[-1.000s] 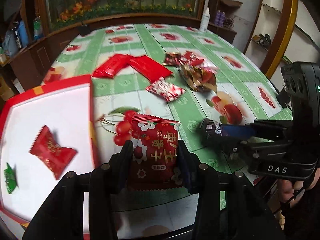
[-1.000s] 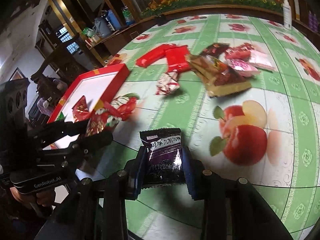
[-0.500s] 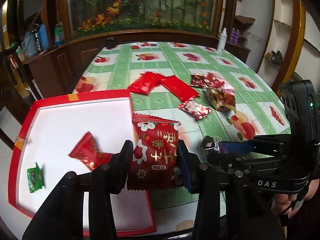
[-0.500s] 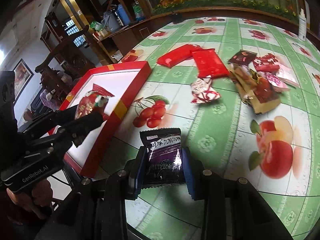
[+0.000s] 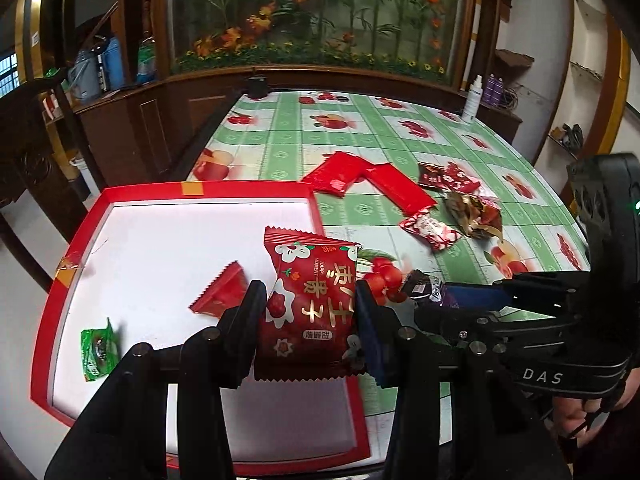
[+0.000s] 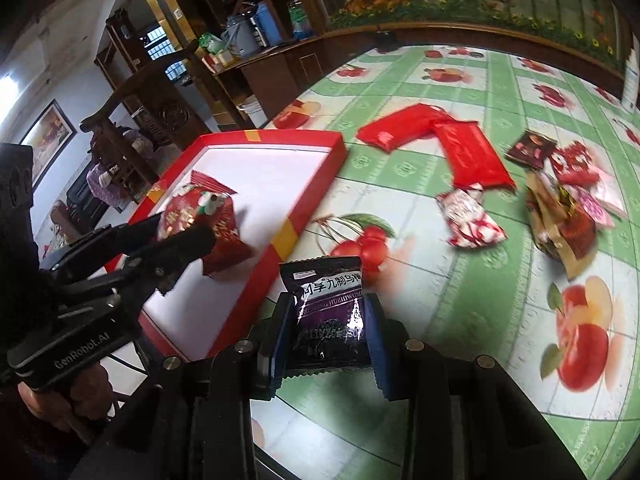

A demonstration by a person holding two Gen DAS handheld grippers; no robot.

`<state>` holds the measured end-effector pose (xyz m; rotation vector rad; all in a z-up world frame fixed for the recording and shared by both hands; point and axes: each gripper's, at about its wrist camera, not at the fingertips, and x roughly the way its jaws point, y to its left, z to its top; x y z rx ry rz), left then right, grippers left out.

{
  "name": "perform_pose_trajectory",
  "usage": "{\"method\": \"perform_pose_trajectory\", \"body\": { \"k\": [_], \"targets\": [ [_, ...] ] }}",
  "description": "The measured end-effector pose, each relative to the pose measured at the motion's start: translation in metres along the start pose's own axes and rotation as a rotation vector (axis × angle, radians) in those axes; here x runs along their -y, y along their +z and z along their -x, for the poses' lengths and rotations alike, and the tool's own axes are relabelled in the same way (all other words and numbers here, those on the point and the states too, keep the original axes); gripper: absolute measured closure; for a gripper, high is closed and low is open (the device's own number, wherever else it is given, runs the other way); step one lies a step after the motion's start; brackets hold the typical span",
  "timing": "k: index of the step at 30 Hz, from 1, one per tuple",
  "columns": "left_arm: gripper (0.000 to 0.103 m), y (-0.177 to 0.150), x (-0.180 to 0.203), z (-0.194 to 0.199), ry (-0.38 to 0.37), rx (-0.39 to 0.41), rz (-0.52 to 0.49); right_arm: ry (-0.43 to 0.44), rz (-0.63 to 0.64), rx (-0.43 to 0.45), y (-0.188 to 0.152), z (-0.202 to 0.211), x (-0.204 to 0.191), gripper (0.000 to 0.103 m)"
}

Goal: Organize snacks
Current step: 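Carry both packets to the white tray and open both grippers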

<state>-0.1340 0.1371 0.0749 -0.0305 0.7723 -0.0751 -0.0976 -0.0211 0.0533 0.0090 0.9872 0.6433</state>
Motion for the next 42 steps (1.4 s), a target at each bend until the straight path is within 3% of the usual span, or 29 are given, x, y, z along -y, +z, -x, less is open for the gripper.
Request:
{"method": "perform_pose_trajectory", "body": {
  "k": [8, 16, 18, 19, 21, 24, 34, 42],
  "targets": [
    [0.06, 0.0, -0.03, 0.002, 0.049, 0.009, 0.06, 0.033, 0.062, 0.013, 0.024, -0.012, -0.031, 0.067],
    [0.06, 0.001, -0.078, 0.007, 0.167, 0.019, 0.184, 0.092, 0.099, 0.077, 0.054, -0.019, -0.064, 0.064],
    [0.043, 0.0, -0.085, 0.01, 0.192, 0.029, 0.208, 0.13, 0.082, 0.107, 0.062, -0.016, -0.067, 0.058],
    [0.04, 0.0, -0.089, 0.012, 0.199, 0.039, 0.22, 0.162, 0.069, 0.12, 0.066, -0.014, -0.068, 0.057],
    [0.038, -0.001, -0.091, 0.014, 0.206, 0.048, 0.226, 0.197, 0.046, 0.156, 0.07, -0.006, -0.067, 0.049],
    [0.038, -0.003, -0.087, 0.011, 0.197, 0.036, 0.211, 0.176, 0.027, 0.225, 0.071, 0.007, -0.057, 0.049],
    [0.039, -0.004, -0.053, -0.002, 0.139, -0.016, 0.122, -0.133, -0.233, 0.306, 0.029, 0.057, 0.082, 0.048],
    [0.039, -0.001, -0.012, -0.011, 0.108, -0.059, 0.035, -0.204, -0.446, 0.309, -0.02, 0.085, 0.175, 0.046]
  ]
}}
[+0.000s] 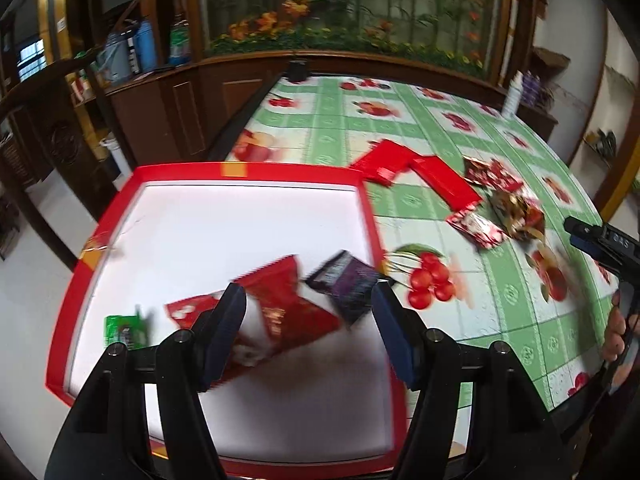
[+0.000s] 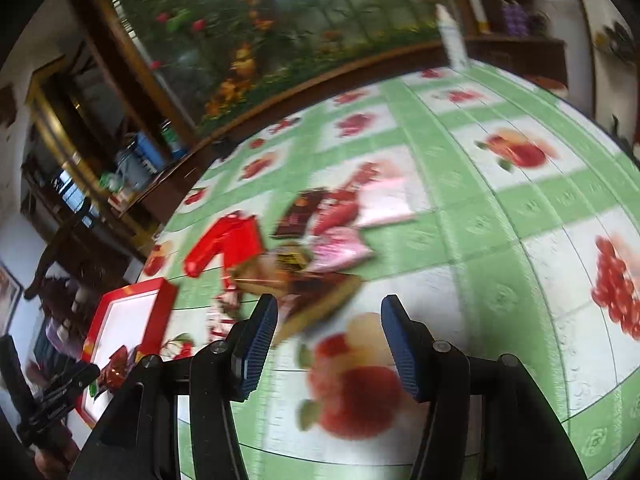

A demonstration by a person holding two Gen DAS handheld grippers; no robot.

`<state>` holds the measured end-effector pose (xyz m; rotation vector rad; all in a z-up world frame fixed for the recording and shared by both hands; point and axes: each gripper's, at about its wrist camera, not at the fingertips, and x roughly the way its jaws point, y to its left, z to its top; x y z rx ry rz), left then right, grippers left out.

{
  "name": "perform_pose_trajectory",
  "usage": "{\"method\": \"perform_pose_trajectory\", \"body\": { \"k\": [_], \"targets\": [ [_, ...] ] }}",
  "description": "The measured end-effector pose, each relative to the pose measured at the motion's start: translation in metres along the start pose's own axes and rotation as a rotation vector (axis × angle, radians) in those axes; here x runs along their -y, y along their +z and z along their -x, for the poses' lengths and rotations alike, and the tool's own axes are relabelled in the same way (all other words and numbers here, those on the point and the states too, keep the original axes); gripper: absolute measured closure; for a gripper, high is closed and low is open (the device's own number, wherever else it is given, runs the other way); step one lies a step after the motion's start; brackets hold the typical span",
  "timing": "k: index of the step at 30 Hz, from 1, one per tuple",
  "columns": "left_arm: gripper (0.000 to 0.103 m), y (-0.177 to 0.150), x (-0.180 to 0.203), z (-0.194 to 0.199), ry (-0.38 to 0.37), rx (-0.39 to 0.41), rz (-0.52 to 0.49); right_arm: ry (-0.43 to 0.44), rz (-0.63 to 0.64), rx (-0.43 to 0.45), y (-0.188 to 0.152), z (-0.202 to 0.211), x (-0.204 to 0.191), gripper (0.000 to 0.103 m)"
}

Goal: Organize snacks
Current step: 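Carry both packets to the white tray and open both grippers, then grasp the pink Lotso packet with the right gripper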

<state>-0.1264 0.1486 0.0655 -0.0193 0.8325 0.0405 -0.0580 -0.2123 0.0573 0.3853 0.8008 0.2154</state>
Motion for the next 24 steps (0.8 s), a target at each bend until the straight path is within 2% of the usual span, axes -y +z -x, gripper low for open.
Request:
{"method": "perform_pose_trajectory", "body": {
  "k": [3, 6, 9, 14, 19, 22, 24],
  "targets": [
    [0.037, 0.001, 0.016, 0.001, -0.006, -0.012, -0.042, 0.002, -0.018, -0.018, 0.002, -0.007, 0.011, 0.046],
    [0.03, 0.003, 0.027, -0.001, 0.0, -0.022, -0.067, 0.043, -0.043, -0.04, 0.005, -0.018, 0.015, 0.046],
    [0.03, 0.004, 0.035, -0.004, 0.001, -0.035, -0.08, 0.073, -0.083, -0.044, 0.012, -0.025, 0.022, 0.046],
    [0.03, 0.005, 0.049, -0.005, 0.002, -0.052, -0.108, 0.075, -0.146, -0.032, 0.036, -0.043, 0.026, 0.045],
    [0.03, 0.002, 0.058, -0.007, -0.011, -0.067, -0.12, 0.04, -0.07, -0.045, 0.056, -0.073, 0.003, 0.043],
    [0.03, -0.001, 0.059, -0.005, -0.018, -0.073, -0.123, 0.019, -0.054, -0.143, 0.05, -0.105, -0.006, 0.045],
    [0.03, -0.003, 0.057, -0.005, -0.022, -0.08, -0.113, 0.024, -0.024, -0.113, 0.042, -0.103, -0.015, 0.049]
  ]
}}
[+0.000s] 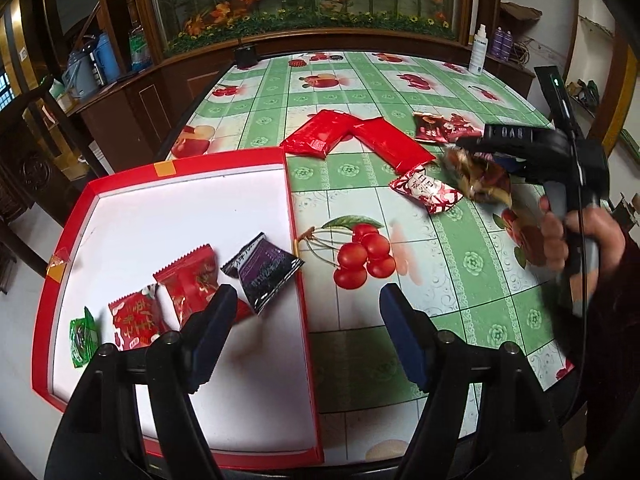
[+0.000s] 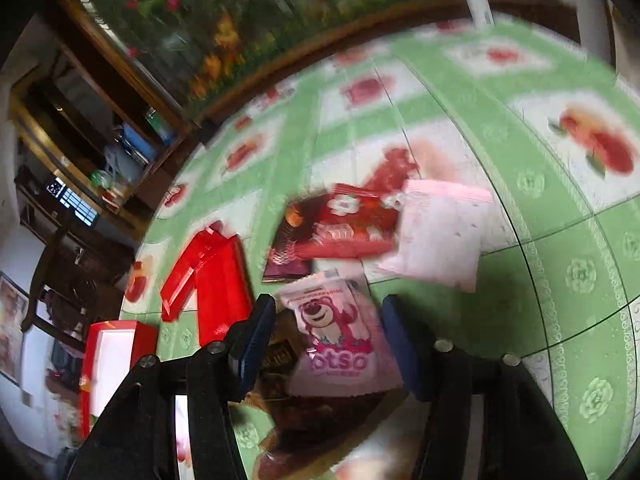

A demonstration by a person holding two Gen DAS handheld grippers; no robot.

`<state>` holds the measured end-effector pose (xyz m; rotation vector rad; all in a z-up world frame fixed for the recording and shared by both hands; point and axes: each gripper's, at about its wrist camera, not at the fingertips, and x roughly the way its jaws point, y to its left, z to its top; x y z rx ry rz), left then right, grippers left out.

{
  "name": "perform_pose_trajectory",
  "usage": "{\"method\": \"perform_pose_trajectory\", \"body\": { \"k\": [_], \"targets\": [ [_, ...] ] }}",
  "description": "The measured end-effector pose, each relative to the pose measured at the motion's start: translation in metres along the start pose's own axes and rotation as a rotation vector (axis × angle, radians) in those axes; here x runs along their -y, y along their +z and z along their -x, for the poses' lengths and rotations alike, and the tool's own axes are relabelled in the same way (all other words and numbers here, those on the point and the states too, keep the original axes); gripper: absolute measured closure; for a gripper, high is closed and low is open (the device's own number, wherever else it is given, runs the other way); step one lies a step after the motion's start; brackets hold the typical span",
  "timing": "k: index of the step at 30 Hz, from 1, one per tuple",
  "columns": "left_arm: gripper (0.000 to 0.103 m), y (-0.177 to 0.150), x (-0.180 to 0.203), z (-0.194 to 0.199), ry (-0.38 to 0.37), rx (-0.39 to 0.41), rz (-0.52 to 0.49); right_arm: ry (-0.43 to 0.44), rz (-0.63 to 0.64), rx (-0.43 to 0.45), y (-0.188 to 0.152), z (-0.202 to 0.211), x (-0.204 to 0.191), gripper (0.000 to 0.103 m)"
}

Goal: Organize snacks
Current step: 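Grasp the pink Lotso packet with the right gripper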

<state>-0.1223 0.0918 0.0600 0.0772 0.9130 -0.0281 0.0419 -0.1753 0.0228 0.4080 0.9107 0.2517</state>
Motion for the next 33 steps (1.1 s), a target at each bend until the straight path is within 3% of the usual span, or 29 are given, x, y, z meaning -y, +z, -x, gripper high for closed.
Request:
{"method": "perform_pose_trajectory", "body": {
  "k": [2, 7, 11, 13, 16, 19, 21, 26, 29, 30, 33],
  "targets": [
    [0.03, -0.001, -0.001, 0.0, -0.009, -0.006, 0.01, 0.022, 0.068, -0.03, -0.014, 0.0, -0.014, 0.054],
    [0.03, -0.006, -0.004, 0.0, -0.019, -0.015, 0.018, 0.099, 0.151, -0.072, -0.053, 0.02, -0.024, 0.054],
    [0.03, -0.009, -0.005, -0.001, -0.04, -0.026, 0.026, 0.178, 0.122, -0.107, -0.074, 0.05, -0.008, 0.051],
    [0.03, -0.01, -0.002, -0.002, -0.051, -0.028, 0.024, 0.195, 0.093, -0.092, -0.08, 0.068, 0.008, 0.043],
    [0.03, -0.011, 0.006, -0.003, -0.057, -0.035, 0.008, 0.133, 0.071, -0.037, -0.08, 0.092, 0.025, 0.04],
    [0.03, -0.011, 0.013, -0.001, -0.066, -0.036, -0.005, 0.165, 0.073, -0.006, -0.07, 0.1, 0.024, 0.04],
    [0.03, -0.011, 0.017, 0.001, -0.066, -0.032, -0.017, 0.177, 0.101, -0.017, -0.065, 0.095, 0.011, 0.039],
    [0.03, -0.012, 0.018, 0.003, -0.046, -0.037, -0.028, 0.101, 0.261, -0.084, -0.061, 0.059, -0.032, 0.04],
    [0.03, -0.012, 0.017, 0.0, -0.04, -0.049, -0.023, 0.029, 0.338, -0.139, -0.066, 0.034, -0.047, 0.046],
    [0.03, -0.011, 0.018, 0.0, -0.041, -0.053, -0.023, 0.014, 0.35, -0.128, -0.067, 0.03, -0.049, 0.057],
    [0.03, -0.01, 0.023, 0.0, -0.062, -0.061, -0.033, -0.069, 0.36, -0.104, -0.066, 0.028, -0.041, 0.064]
  ]
}}
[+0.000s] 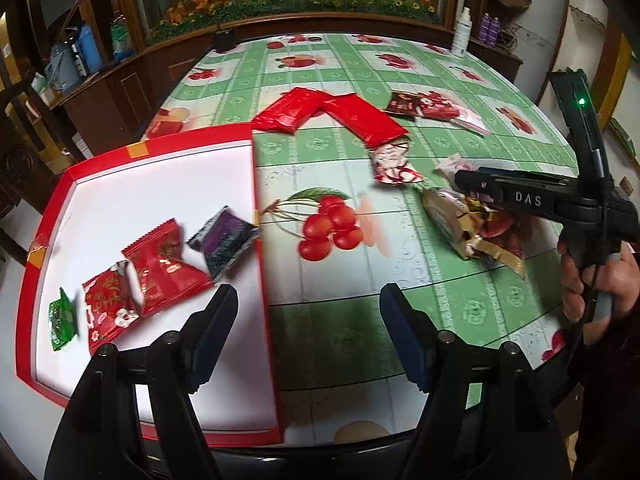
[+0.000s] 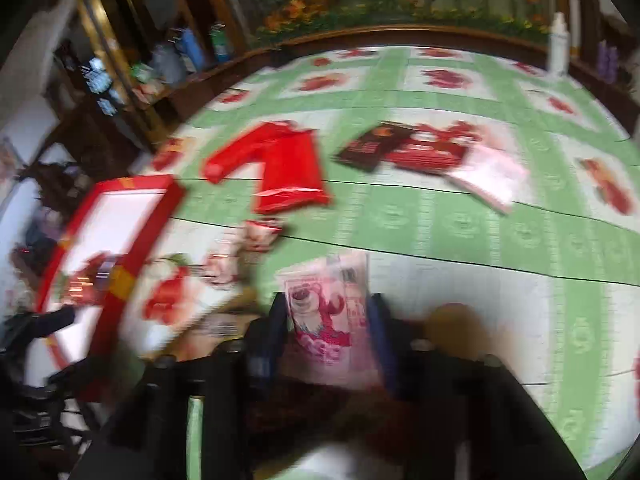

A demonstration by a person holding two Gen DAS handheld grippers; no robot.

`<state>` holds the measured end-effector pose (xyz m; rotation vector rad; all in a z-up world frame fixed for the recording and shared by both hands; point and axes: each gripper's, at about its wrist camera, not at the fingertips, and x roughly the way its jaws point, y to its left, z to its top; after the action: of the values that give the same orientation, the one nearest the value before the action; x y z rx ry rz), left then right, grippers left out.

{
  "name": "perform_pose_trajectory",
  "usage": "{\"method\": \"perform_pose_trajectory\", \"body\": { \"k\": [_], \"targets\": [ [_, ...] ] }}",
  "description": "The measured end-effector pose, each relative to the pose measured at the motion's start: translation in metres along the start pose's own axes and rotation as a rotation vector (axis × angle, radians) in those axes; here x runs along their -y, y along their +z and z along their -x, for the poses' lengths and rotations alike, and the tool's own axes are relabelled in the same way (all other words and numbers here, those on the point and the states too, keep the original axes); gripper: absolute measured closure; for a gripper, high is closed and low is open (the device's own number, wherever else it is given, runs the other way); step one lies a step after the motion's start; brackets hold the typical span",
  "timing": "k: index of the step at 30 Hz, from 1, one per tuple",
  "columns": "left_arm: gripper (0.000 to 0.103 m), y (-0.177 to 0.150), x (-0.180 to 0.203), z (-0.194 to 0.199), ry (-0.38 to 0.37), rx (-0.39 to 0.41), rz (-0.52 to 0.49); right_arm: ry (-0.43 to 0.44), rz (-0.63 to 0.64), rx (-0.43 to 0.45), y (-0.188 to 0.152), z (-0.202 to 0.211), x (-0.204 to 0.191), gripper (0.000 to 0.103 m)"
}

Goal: Organize snacks
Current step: 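Grasp the pink Lotso packet with the right gripper, then grasp the brown-gold snack bag with the left gripper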

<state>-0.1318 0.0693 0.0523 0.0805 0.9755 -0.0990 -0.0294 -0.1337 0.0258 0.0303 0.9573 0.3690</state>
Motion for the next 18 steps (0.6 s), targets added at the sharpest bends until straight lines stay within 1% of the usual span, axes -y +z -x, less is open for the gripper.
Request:
{"method": "perform_pose_trajectory", "body": {
  "k": [3, 5, 6, 7, 9, 11, 12, 13, 14, 15, 18],
  "targets": [
    [0.03, 0.002, 0.011, 0.0, -0.036, -0.006, -0.02, -0.021, -0.057, 0.028, -0.007, 0.01, 0.028, 0.064],
    [0.03, 0.006, 0.025, 0.001, -0.094, -0.019, -0.04, -0.074, -0.071, 0.049, -0.012, 0.018, 0.045, 0.064],
    [0.03, 0.008, 0.029, 0.0, -0.111, -0.023, -0.048, -0.109, -0.076, 0.058, -0.014, 0.022, 0.053, 0.063],
    [0.03, 0.012, 0.035, -0.001, -0.128, -0.03, -0.058, -0.115, -0.106, 0.053, -0.016, 0.025, 0.067, 0.061],
    [0.03, 0.019, 0.046, -0.006, -0.142, -0.047, -0.06, -0.094, -0.147, 0.063, -0.017, 0.031, 0.084, 0.061],
    [0.03, 0.025, 0.053, -0.009, -0.157, -0.05, -0.048, -0.035, -0.189, 0.076, -0.019, 0.034, 0.098, 0.059],
    [0.03, 0.027, 0.055, -0.009, -0.16, -0.051, -0.041, 0.009, -0.215, 0.085, -0.019, 0.034, 0.104, 0.059],
    [0.03, 0.031, 0.057, -0.011, -0.171, -0.053, -0.026, 0.027, -0.226, 0.091, -0.019, 0.034, 0.106, 0.059],
    [0.03, 0.034, 0.06, -0.013, -0.185, -0.058, -0.017, 0.038, -0.232, 0.094, -0.017, 0.033, 0.106, 0.057],
    [0.03, 0.034, 0.061, -0.015, -0.194, -0.065, -0.012, 0.046, -0.233, 0.096, -0.017, 0.033, 0.107, 0.053],
    [0.03, 0.039, 0.07, -0.025, -0.229, -0.086, 0.009, 0.072, -0.223, 0.091, -0.016, 0.034, 0.106, 0.044]
  ]
}}
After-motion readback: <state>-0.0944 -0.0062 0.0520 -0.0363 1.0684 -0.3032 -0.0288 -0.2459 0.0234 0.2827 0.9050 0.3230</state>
